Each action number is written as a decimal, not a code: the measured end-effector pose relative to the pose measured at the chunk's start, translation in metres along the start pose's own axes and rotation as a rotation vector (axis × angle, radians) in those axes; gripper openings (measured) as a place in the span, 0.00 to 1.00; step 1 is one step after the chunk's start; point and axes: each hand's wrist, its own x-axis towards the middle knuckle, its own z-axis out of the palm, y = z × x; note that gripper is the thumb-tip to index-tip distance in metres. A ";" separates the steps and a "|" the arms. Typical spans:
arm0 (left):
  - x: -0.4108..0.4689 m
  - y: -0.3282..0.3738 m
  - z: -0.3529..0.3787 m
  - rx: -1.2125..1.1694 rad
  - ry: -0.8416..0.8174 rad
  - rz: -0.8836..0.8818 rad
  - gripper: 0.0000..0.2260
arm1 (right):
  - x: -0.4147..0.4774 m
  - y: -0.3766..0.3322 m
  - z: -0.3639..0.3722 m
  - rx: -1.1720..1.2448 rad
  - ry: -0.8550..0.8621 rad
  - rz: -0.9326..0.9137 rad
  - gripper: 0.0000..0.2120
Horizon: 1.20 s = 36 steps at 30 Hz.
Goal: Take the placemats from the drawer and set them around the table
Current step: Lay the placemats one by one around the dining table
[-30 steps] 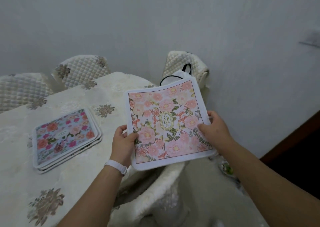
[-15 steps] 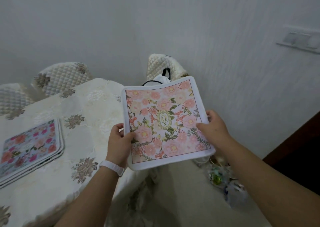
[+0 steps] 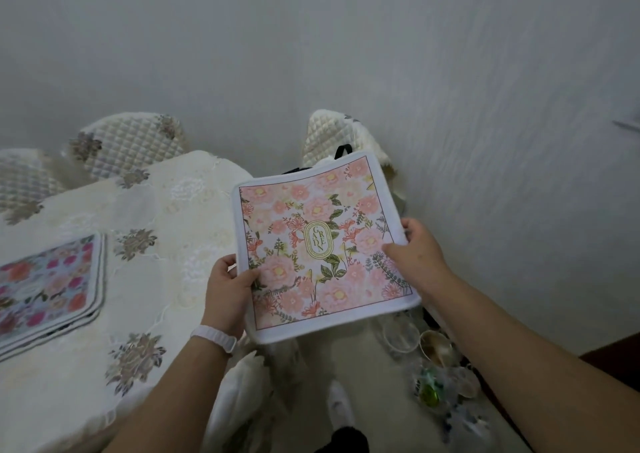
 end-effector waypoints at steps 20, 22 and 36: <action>0.218 0.044 0.026 -0.131 0.190 -0.075 0.13 | 0.258 -0.068 0.101 -0.108 -0.165 -0.076 0.14; 0.227 0.044 0.020 -0.140 0.227 -0.085 0.12 | 0.276 -0.071 0.116 -0.129 -0.213 -0.097 0.14; 0.280 0.021 0.007 -0.212 0.749 -0.223 0.11 | 0.429 -0.091 0.274 -0.348 -0.752 -0.305 0.12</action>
